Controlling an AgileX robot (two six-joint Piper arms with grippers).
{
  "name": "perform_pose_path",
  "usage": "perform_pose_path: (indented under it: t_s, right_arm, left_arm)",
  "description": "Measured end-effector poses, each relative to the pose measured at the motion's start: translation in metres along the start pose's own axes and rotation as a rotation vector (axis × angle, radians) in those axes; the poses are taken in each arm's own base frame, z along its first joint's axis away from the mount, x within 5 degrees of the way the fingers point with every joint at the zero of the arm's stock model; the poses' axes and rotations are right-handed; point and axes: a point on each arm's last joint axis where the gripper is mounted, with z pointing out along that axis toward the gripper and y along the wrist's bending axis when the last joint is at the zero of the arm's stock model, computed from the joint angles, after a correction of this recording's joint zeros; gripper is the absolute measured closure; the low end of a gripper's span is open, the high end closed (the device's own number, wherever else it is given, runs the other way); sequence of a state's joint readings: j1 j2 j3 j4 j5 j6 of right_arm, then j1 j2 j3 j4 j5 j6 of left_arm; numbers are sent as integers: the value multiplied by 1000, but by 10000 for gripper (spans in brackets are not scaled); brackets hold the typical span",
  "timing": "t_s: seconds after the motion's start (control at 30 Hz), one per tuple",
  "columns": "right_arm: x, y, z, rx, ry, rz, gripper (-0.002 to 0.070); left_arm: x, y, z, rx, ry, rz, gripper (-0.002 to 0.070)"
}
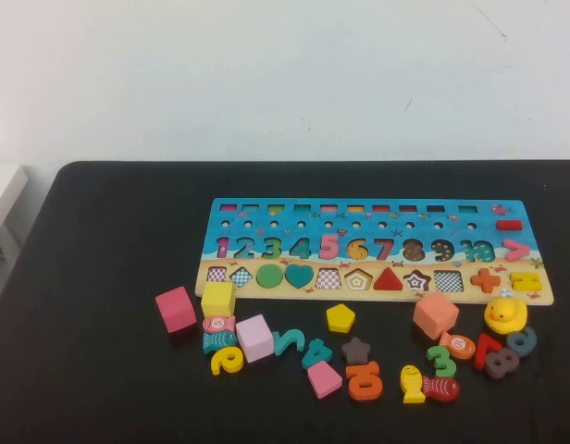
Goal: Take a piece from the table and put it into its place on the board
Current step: Pick up the "Pentagon"
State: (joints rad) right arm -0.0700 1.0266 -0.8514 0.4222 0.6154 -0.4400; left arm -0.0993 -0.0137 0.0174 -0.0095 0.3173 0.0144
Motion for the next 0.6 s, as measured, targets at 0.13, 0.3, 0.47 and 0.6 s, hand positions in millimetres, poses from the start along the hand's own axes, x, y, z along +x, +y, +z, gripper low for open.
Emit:
perform_pose_path:
  t_s: [0.13, 0.3, 0.47, 0.6]
  right_arm:
    - [-13, 3, 40, -130, 53, 24, 657]
    - [-21, 35, 85, -220, 138, -28, 632]
    - [-19, 89, 128, -258, 290, -122, 609]
    - [-19, 129, 158, -250, 385, -157, 582]
  left_arm:
    - [0, 0, 0, 0, 0, 0, 676]
    - [0, 0, 0, 0, 0, -2, 676]
    - [0, 0, 0, 0, 0, -2, 676]
    - [0, 0, 0, 0, 0, -2, 676]
